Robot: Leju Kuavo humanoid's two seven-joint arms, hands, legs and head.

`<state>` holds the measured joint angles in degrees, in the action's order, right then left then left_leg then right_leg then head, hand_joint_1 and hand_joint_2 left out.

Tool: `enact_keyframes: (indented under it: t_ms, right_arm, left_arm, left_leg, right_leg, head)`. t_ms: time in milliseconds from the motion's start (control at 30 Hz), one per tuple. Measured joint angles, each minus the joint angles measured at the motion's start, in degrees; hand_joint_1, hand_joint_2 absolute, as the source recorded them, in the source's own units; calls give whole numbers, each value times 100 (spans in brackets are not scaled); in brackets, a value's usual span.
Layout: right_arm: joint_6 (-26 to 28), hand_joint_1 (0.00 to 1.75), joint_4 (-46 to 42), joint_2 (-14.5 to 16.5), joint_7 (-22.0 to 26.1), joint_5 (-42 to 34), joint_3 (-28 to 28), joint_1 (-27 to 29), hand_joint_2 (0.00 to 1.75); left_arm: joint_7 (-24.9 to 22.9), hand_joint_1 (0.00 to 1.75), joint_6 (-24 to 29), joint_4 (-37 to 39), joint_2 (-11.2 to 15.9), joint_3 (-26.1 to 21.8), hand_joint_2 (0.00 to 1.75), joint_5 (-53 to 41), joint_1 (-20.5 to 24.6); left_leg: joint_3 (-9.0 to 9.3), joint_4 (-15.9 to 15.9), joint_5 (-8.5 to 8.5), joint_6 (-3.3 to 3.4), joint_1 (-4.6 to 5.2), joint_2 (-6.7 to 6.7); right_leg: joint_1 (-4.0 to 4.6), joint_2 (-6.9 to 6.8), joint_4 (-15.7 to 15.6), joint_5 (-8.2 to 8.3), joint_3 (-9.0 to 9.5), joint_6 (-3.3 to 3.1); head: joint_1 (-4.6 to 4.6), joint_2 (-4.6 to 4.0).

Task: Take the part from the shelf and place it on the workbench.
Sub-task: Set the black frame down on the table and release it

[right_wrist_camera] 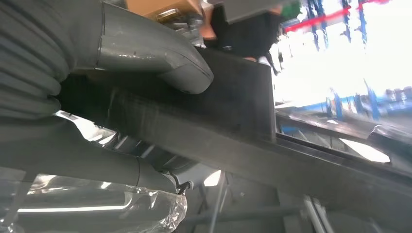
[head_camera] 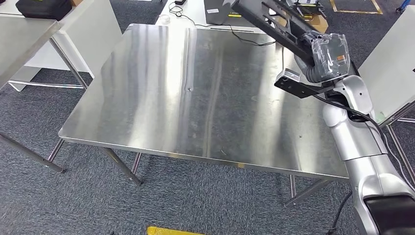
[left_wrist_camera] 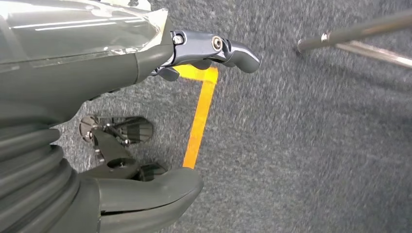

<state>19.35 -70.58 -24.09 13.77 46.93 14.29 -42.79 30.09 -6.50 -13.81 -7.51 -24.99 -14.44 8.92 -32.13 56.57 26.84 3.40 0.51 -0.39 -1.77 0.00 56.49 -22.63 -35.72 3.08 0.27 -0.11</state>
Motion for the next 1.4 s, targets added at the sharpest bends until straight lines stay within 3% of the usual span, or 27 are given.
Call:
enact_keyframes:
  t_ms: [200, 333, 467, 667, 867, 1133, 1267, 1400]
  right_arm:
    - [-148, 175, 68, 3, -21, 42, 17, 0, 175]
    - [-185, 175, 94, 2, -38, 112, 22, -6, 175]
    - [-447, 175, 296, -13, -130, 727, 144, -64, 175]
    - [-464, 175, 1272, -12, -56, 1836, 665, -101, 175]
    - [-84, 175, 2409, 467, -283, 2402, 1098, -280, 175]
    - [411, 175, 3873, 1474, -590, 2900, 1466, -509, 175]
    - [482, 0, 4282, 1966, -750, 3068, 1604, -580, 0]
    - [547, 0, 4485, 2314, -835, 3150, 1680, -694, 0]
  left_arm:
    - [-6, 0, 3, 0, -1, 1, 175, -5, 7]
    - [-6, 0, 7, 0, -1, 2, 175, -13, 7]
    - [114, 0, 85, 0, -3, 38, 175, -83, 11]
    - [425, 0, -118, 0, 9, 79, 175, 5, 45]
    - [463, 0, -186, -1, 34, 144, 175, -26, 84]
    - [522, 0, 113, -15, 47, 304, 175, -190, 132]
    - [523, 0, 167, -17, 45, 308, 175, -165, 142]
    - [523, 0, 301, -17, 40, 309, 175, -158, 151]
  left_leg:
    - [36, -62, 7, 15, -13, 20]
    - [36, -71, 13, -20, -20, 21]
    - [40, -74, 11, -118, -21, 23]
    - [43, -60, 9, -130, 2, 18]
    - [47, -47, 11, -127, 26, 21]
    - [50, -46, 11, -125, 35, 22]
    - [53, -46, 11, -125, 35, 23]
    - [55, -46, 11, -126, 35, 21]
  right_leg:
    - [34, 19, -1, -40, -1, -53]
    - [49, 17, 0, -44, 0, -61]
    - [50, 17, 2, -42, 5, -64]
    - [59, 12, 2, -41, 41, -62]
    - [57, 14, 1, -40, 47, -59]
    - [54, 13, 1, -40, 50, -59]
    - [54, 13, 1, -40, 50, -59]
    - [55, 12, 1, -40, 50, -59]
  head:
    - [-3, 0]
    - [-3, 0]
    - [-2, 0]
    - [1, 0]
    - [2, 0]
    - [2, 0]
    - [2, 0]
    - [1, 0]
